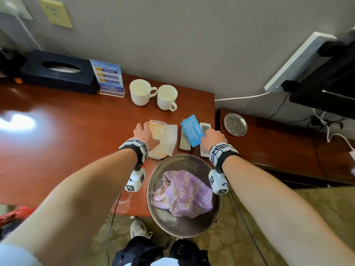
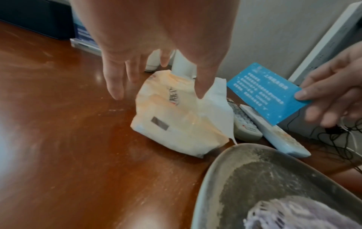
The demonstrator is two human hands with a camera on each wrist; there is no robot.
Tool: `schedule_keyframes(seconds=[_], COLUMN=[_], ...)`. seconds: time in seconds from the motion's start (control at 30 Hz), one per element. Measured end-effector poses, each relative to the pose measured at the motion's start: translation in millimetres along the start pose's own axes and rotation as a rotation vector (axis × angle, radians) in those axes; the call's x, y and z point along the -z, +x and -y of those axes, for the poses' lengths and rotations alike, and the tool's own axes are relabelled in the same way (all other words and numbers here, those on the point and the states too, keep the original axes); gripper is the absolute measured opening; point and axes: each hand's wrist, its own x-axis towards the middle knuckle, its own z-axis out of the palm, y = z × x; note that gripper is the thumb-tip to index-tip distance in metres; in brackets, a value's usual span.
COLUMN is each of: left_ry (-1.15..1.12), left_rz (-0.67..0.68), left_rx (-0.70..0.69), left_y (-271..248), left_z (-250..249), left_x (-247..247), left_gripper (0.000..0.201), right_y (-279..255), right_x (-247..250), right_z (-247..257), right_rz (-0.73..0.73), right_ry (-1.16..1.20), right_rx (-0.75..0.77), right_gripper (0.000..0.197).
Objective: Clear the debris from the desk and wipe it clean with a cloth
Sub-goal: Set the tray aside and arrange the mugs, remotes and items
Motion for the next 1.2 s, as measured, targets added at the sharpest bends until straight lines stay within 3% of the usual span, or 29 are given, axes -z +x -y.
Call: schedule_keyframes(seconds=[0.2, 0.3, 0.47, 0.67, 1.2], left_ry=[0.348, 0.462, 0.497, 0.491, 0.4], left_rz=[0.094, 0.207, 0.241, 0.215, 0.102], left_rx=[-0.15, -0.108, 0.006, 0.05, 0.001], left_y=[-3.2, -1.9, 6.0, 22.9, 40.4], left_z=[-31.5, -40.8, -50.4, -64.8, -62.7], left_x=[-10.8, -16.2, -22.3, -28.2, -21.8], left_gripper=[0.094, 0.094, 0.096, 0.093, 0.086], right_y=[26.4, 45.6, 76.1, 113.8, 156.5], right_x=[2.5, 5.5, 8.1, 14.0, 8.4], right_z=[-16.1, -22.8, -38.5, -42.5, -19.8], right_rz=[-0.067, -0.101, -0.101, -0.098, -0.052], right_ry=[0.032, 0.087, 0.168, 0.177, 0.293], right_rx=[0.021, 0.054, 0.09, 0.143, 0.144], right_gripper=[0.025, 0.024, 0.024, 0.025, 0.029])
